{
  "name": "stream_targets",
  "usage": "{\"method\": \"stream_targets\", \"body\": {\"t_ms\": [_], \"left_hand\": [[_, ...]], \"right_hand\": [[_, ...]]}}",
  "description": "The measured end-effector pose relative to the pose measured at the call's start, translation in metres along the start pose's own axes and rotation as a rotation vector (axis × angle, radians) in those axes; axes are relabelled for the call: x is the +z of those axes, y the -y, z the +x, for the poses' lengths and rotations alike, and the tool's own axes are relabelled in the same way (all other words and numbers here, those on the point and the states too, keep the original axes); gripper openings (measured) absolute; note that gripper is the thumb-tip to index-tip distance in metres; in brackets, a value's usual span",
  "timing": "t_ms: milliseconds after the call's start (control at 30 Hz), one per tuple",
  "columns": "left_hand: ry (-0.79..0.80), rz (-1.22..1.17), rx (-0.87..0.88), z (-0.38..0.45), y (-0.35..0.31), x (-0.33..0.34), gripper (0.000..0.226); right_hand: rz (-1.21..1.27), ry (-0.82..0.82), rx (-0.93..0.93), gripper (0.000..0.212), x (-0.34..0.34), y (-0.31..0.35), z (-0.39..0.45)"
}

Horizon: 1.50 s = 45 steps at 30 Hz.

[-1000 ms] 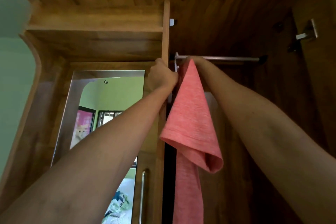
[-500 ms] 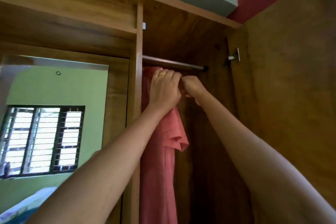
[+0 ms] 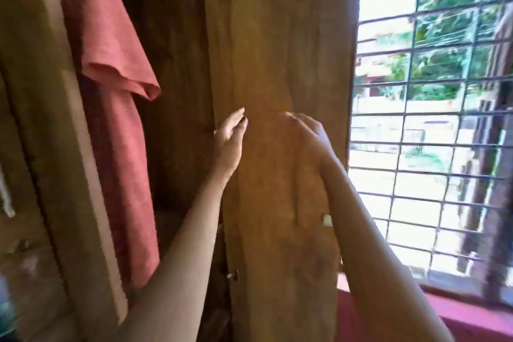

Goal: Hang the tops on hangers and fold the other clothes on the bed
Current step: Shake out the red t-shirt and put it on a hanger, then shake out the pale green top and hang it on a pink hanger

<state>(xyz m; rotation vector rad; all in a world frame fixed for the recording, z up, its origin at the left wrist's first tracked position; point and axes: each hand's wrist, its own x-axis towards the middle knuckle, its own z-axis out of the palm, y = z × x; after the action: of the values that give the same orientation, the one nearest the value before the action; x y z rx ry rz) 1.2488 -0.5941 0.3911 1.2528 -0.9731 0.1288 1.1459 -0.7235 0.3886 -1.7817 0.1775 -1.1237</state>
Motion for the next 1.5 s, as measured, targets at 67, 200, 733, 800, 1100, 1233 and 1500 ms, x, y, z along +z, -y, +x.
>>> {"method": "stream_targets", "body": {"t_ms": [67, 200, 733, 800, 1100, 1233, 1500], "left_hand": [[0.074, -0.079, -0.097, -0.038, 0.019, 0.032, 0.035], [0.250, -0.259, -0.247, -0.117, 0.052, 0.107, 0.033], [1.041, -0.394, -0.553, -0.438, -0.060, 0.391, 0.041], [1.128, -0.391, -0.541, -0.482, -0.090, 0.412, 0.039], [1.433, -0.455, -0.415, -0.652, -0.219, 0.483, 0.033], [1.638, -0.465, -0.421, -0.726, -0.269, 0.517, 0.041], [2.038, -0.511, -0.230, -0.864, -0.357, 0.539, 0.058]], "right_hand": [[-0.044, -0.103, 0.051, 0.030, -0.043, -0.014, -0.047], [-0.182, -0.277, 0.191, 0.047, -0.129, -0.034, -0.134], [-0.495, -0.923, 0.627, 0.043, -0.402, 0.062, -0.517], [-0.510, -1.011, 0.651, 0.034, -0.428, 0.083, -0.566], [-0.558, -1.321, 0.686, 0.030, -0.500, 0.173, -0.742], [-0.582, -1.500, 0.741, 0.029, -0.519, 0.203, -0.818], [-0.695, -1.790, 0.912, 0.031, -0.529, 0.270, -0.936]]}}
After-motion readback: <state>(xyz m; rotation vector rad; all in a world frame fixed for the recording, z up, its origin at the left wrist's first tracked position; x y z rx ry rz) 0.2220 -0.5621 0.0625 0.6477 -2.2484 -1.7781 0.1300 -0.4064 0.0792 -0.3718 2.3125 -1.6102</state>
